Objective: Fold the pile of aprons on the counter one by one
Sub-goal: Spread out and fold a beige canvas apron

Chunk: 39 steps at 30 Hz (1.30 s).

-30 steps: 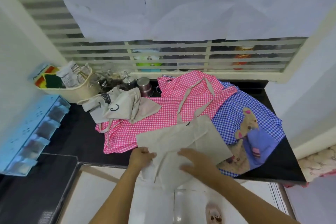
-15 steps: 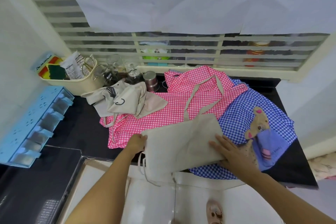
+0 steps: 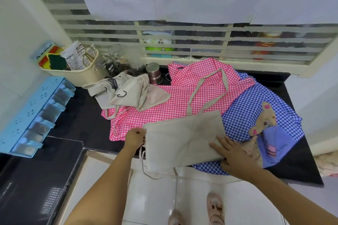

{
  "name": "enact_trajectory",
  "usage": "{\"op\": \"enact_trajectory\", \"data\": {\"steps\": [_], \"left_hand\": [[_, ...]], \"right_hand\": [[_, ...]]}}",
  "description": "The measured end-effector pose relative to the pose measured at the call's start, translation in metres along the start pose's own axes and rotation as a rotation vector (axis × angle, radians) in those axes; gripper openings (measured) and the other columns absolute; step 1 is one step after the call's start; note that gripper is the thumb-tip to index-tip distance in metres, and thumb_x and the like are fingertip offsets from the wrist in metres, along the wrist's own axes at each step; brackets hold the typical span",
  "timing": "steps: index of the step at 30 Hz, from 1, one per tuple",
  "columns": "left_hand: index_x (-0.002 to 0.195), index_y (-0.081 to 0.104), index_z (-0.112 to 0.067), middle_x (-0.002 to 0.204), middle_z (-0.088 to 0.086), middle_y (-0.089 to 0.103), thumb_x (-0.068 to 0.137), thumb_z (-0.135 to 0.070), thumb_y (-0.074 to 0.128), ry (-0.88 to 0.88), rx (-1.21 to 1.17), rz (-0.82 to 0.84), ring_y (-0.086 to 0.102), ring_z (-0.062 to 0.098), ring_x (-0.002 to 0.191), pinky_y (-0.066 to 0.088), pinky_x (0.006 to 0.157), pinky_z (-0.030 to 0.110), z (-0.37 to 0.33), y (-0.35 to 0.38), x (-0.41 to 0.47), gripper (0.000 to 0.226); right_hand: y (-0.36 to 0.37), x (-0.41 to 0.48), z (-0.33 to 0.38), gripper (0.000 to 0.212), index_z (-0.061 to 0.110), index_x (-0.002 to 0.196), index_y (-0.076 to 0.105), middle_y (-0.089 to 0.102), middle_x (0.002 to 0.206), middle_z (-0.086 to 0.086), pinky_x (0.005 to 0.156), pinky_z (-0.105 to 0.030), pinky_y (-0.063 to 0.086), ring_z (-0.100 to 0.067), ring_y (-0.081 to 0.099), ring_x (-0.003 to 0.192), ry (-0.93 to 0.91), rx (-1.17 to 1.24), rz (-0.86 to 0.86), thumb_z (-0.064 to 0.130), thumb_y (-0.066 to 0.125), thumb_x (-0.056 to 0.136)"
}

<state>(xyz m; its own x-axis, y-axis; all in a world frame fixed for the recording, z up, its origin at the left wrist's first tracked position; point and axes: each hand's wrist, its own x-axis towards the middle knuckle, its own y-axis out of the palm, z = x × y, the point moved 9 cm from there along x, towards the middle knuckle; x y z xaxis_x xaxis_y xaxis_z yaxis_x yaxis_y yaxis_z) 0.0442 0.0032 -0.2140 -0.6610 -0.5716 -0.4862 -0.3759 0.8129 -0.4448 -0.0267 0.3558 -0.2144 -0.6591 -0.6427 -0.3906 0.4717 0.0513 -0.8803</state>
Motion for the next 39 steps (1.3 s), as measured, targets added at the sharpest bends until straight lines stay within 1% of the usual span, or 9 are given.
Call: {"op": "enact_trajectory", "data": {"steps": [3, 7, 13, 17, 19, 23, 31, 34, 39], "left_hand": [[0.081, 0.059, -0.006, 0.078, 0.009, 0.060, 0.094, -0.016, 0.059, 0.060, -0.004, 0.008, 0.057, 0.024, 0.075, 0.052, 0.079, 0.044, -0.002, -0.004, -0.004, 0.017], [0.101, 0.055, -0.011, 0.087, 0.001, 0.059, 0.086, -0.023, 0.071, 0.089, 0.040, -0.075, 0.056, 0.016, 0.079, 0.043, 0.072, 0.026, -0.004, -0.015, -0.024, 0.025], [0.095, 0.061, -0.012, 0.088, 0.004, 0.062, 0.088, -0.002, 0.058, -0.032, -0.004, -0.209, 0.060, 0.023, 0.086, 0.046, 0.076, 0.029, 0.037, -0.033, -0.054, 0.012], [0.063, 0.052, -0.011, 0.061, 0.000, 0.046, 0.088, -0.004, 0.050, -0.122, -0.032, -0.217, 0.039, 0.011, 0.055, 0.034, 0.049, 0.019, 0.054, -0.035, -0.059, 0.026], [0.072, 0.062, -0.009, 0.066, -0.002, 0.054, 0.091, -0.011, 0.055, -0.111, 0.015, -0.207, 0.046, 0.009, 0.060, 0.037, 0.055, 0.016, 0.052, -0.037, -0.058, 0.020], [0.103, 0.066, -0.012, 0.087, 0.001, 0.060, 0.086, -0.019, 0.069, -0.013, 0.157, -0.174, 0.056, 0.015, 0.080, 0.043, 0.075, 0.024, 0.044, -0.037, -0.050, 0.018], [0.092, 0.066, -0.009, 0.095, 0.005, 0.063, 0.084, -0.026, 0.067, 0.032, 0.704, 0.035, 0.060, 0.022, 0.091, 0.046, 0.068, 0.030, 0.030, -0.002, -0.056, 0.018], [0.073, 0.059, -0.005, 0.065, -0.001, 0.049, 0.086, -0.013, 0.057, -0.078, 0.498, 0.076, 0.052, 0.015, 0.067, 0.037, 0.056, 0.020, 0.039, 0.002, -0.065, 0.016], [0.070, 0.057, -0.006, 0.071, 0.006, 0.058, 0.081, -0.008, 0.058, -0.436, -0.090, -0.010, 0.054, 0.018, 0.062, 0.041, 0.062, 0.024, 0.070, -0.020, -0.089, 0.012]], "right_hand": [[-0.006, 0.000, 0.016, 0.084, 0.052, 0.137, -0.011, -0.024, 0.148, 0.017, 0.116, -0.035, -0.005, -0.009, -0.018, 0.141, -0.015, 0.072, -0.027, 0.086, 0.026, 0.069], [-0.026, 0.003, 0.074, 0.085, 0.049, 0.143, 0.000, -0.019, 0.151, 0.021, 0.114, -0.030, -0.002, -0.005, -0.014, 0.140, -0.210, 0.143, -0.114, 0.045, 0.063, 0.086], [-0.011, 0.038, 0.135, 0.090, 0.040, 0.147, 0.019, -0.017, 0.153, 0.015, 0.119, -0.031, 0.000, -0.013, -0.019, 0.142, -0.349, 0.071, -0.087, 0.035, 0.075, 0.077], [-0.001, 0.066, 0.160, 0.089, 0.037, 0.149, 0.017, -0.016, 0.156, 0.012, 0.116, -0.032, -0.008, -0.016, -0.020, 0.143, -0.390, -0.008, -0.029, 0.038, 0.072, 0.079], [0.002, 0.075, 0.171, 0.082, 0.037, 0.149, 0.017, -0.014, 0.158, 0.008, 0.116, -0.033, -0.010, -0.019, -0.017, 0.145, -0.424, -0.008, -0.029, 0.037, 0.067, 0.084], [-0.004, 0.078, 0.185, 0.078, 0.032, 0.137, 0.036, 0.019, 0.157, -0.003, 0.117, -0.043, 0.020, -0.023, 0.014, 0.145, -0.448, 0.198, -0.178, 0.029, 0.079, 0.072], [0.015, 0.083, 0.188, 0.078, 0.022, 0.106, 0.057, 0.059, 0.126, -0.013, 0.094, -0.045, 0.048, -0.034, 0.058, 0.116, -0.412, 0.156, -0.215, 0.040, 0.094, 0.040], [0.010, 0.089, 0.193, 0.070, 0.019, 0.113, 0.061, 0.049, 0.139, -0.010, 0.107, -0.041, 0.035, -0.030, 0.045, 0.131, -0.353, 0.123, -0.168, 0.040, 0.090, 0.053], [0.013, 0.086, 0.189, 0.073, 0.029, 0.131, 0.040, 0.015, 0.155, 0.005, 0.117, -0.038, 0.006, -0.013, 0.010, 0.145, -0.276, 0.121, 0.031, 0.050, 0.074, 0.070]]}}
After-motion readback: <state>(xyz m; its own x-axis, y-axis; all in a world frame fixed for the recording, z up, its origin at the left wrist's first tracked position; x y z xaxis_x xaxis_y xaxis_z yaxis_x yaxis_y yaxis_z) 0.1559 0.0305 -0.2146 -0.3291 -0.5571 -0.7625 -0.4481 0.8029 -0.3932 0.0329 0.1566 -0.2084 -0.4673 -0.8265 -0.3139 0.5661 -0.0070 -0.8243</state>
